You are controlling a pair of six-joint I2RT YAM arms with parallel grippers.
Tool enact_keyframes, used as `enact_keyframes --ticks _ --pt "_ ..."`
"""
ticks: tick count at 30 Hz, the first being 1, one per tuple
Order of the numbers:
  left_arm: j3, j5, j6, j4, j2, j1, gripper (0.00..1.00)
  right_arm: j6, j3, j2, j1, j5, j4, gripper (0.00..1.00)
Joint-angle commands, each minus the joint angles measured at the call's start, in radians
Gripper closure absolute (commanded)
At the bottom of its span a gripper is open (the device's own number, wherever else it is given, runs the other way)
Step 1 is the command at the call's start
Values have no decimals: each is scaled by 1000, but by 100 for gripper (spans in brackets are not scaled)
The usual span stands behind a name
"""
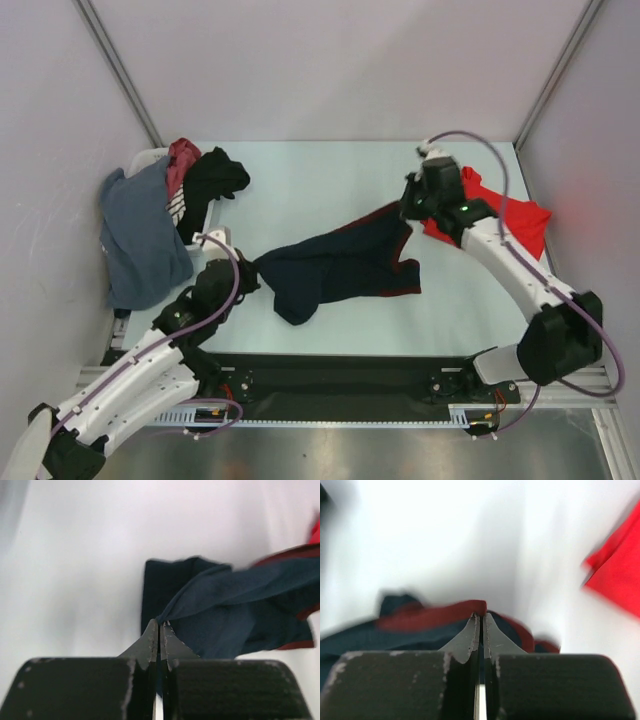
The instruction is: Fold and stack the tank tops
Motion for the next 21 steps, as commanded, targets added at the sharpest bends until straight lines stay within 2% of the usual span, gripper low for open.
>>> enact_keyframes --ticks 1,3,4,7,10,12,14,17,21 --pt "224 -70 -36 5 69 5 100 -1 157 -126 -70 -7 -32 100" --pt "328 -120 -20 -62 116 5 100 -9 217 -179 -93 -43 -55 100" --pt "441 -142 4 -99 152 5 100 -16 244 -195 -97 -44 -73 100" --pt "624 -173 71 -186 163 5 100 -41 322 -287 -95 -53 -92 100" --pt "713 -56 188 -162 99 5 100 -46 340 -409 -95 -78 -92 100" --pt "781 -1 214 -201 67 5 100 -33 336 -468 -95 -102 -90 100" --pt "839 25 204 -258 38 5 100 -27 325 -554 -92 -174 -72 100" --pt "898 142 181 -300 12 5 100 2 296 -652 -94 -271 -26 100" --pt "902 196 165 -305 -2 5 100 23 314 -669 -94 -281 -41 100"
